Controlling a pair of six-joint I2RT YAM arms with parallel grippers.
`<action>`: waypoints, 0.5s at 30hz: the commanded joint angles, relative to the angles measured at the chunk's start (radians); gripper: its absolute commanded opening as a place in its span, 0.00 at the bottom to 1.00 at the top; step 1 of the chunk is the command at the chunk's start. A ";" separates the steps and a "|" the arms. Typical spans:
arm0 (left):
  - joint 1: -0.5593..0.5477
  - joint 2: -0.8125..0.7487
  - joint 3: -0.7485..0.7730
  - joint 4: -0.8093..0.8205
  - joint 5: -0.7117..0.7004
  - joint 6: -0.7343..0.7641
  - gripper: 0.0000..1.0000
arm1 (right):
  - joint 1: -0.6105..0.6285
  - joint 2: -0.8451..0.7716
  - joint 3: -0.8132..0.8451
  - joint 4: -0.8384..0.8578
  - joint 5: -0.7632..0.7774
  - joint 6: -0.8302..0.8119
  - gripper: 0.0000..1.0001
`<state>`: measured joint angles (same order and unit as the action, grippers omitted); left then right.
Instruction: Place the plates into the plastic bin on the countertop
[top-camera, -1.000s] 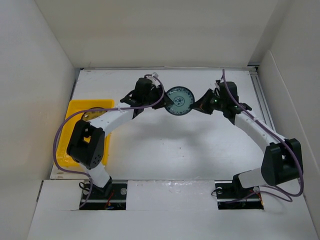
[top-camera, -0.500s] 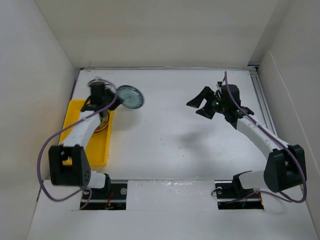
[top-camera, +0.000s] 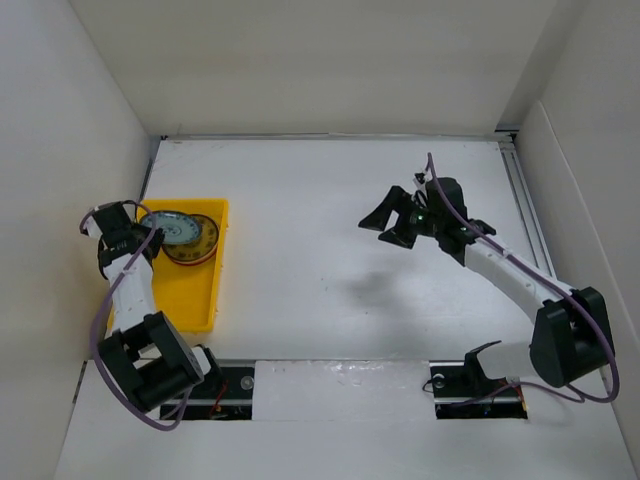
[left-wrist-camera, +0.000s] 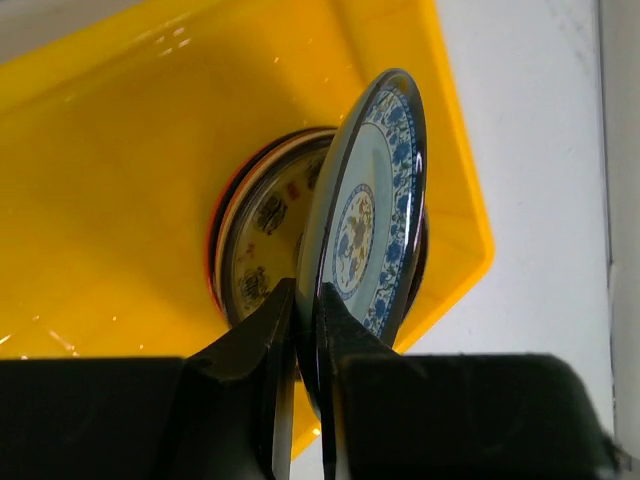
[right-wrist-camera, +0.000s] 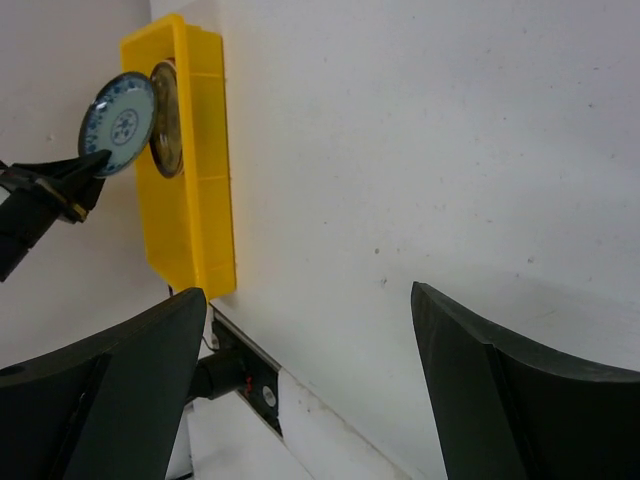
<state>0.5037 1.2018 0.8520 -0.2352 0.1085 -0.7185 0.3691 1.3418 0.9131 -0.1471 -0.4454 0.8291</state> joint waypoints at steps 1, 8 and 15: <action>0.002 -0.018 0.010 0.002 0.039 0.025 0.00 | 0.014 -0.052 0.010 0.058 -0.015 -0.021 0.89; 0.002 -0.060 0.030 -0.042 0.103 0.073 0.63 | 0.014 -0.116 0.010 0.058 -0.015 -0.002 0.90; -0.040 -0.275 0.032 -0.212 0.086 0.163 1.00 | 0.024 -0.210 0.062 -0.051 0.045 -0.037 0.90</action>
<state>0.4808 1.0405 0.8478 -0.3595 0.1905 -0.6163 0.3759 1.1805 0.9176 -0.1680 -0.4362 0.8253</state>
